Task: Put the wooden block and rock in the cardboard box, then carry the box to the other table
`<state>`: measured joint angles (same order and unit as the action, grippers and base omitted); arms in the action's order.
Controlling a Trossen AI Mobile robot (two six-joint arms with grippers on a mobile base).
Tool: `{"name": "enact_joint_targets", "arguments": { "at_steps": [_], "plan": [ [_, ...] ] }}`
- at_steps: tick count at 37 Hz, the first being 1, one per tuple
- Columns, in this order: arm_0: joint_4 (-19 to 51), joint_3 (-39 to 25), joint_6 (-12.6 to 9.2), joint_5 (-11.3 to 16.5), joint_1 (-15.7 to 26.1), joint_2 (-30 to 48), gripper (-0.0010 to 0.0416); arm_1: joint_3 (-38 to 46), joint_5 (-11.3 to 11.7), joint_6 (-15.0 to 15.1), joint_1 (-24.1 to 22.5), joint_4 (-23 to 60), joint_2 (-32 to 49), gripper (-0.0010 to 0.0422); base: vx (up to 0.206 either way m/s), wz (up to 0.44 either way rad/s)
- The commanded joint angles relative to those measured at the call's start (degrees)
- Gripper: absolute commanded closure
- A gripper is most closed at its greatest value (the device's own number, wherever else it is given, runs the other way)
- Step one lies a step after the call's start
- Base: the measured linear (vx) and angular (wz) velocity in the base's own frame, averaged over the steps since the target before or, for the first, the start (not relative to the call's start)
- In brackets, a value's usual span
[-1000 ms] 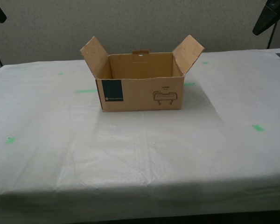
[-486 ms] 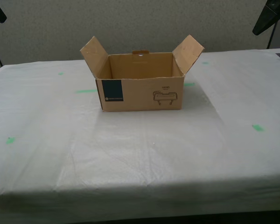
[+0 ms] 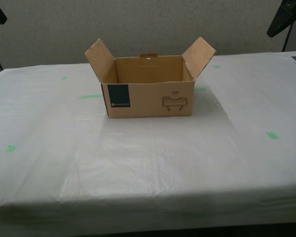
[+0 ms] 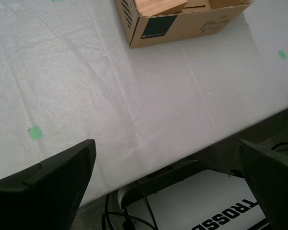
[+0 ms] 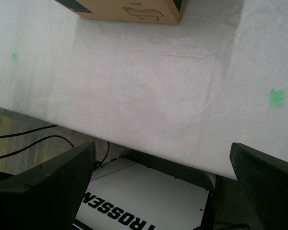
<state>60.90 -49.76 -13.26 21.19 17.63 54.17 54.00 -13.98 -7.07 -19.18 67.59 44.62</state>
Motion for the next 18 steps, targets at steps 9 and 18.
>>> {"name": "enact_joint_targets", "arguments": {
  "at_steps": [9,18],
  "plan": [
    [-0.04,-0.02,-0.07,-0.07,0.0,0.0,0.0016,0.07,0.04,0.02,0.02,0.04,0.0,0.0014,0.0,0.0],
    [-0.04,-0.02,-0.07,-0.07,0.0,0.0,0.0016,0.07,0.04,0.04,0.02,0.04,0.0,0.0014,0.0,0.0]
  ]
}}
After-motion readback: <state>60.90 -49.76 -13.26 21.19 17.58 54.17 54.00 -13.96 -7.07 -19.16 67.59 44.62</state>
